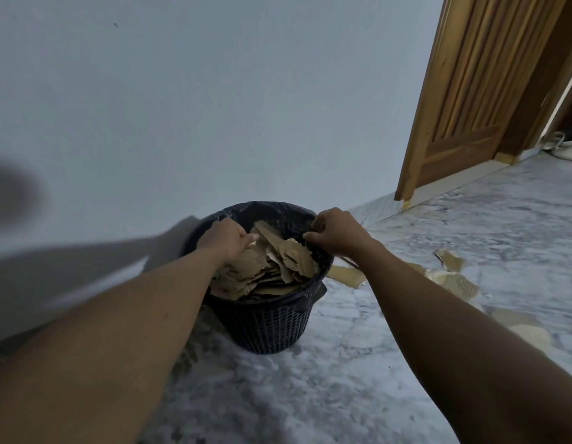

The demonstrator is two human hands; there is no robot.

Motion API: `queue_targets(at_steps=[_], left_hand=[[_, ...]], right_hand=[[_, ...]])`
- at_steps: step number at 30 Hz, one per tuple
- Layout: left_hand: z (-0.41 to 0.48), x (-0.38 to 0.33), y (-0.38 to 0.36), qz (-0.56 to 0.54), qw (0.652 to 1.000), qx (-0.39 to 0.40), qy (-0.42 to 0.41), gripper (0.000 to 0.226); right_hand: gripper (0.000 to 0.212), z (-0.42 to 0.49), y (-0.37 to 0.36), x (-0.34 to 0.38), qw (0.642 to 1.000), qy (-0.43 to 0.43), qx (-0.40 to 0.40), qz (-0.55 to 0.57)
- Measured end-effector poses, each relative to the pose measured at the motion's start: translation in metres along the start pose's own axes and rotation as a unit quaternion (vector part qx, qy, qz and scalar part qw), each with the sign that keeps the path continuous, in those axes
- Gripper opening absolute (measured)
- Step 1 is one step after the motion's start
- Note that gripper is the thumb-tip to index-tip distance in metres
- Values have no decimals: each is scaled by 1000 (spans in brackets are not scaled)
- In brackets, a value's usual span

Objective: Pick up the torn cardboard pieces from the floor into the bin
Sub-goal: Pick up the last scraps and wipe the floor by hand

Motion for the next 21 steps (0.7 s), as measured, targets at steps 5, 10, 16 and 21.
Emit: queue_targets(at_steps=[5, 10, 16, 21], left_hand=[[5, 16, -3, -5, 1000, 17, 14, 25], [-5, 29, 13, 22, 997, -51, 56, 26], [-15, 40, 22, 145, 970, -34, 192, 43], [-13, -4, 16, 25, 976, -79, 200, 36]], right_hand=[[40, -1, 6, -9, 999, -42, -21, 6], [45, -10, 2, -27, 987, -155, 31, 37], [25, -32, -29, -35, 885, -299, 223, 279], [14, -31, 1, -52, 904, -303, 126, 273]])
Point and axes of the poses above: each hand's wrist, its own z-axis towards the middle knuckle, its own y-axis out of the back of the hand, x = y × z, the point moved 5 cm from there along z, towards the middle knuckle, and after that the axes turned 6 degrees about -y, right-handed, at the moved point
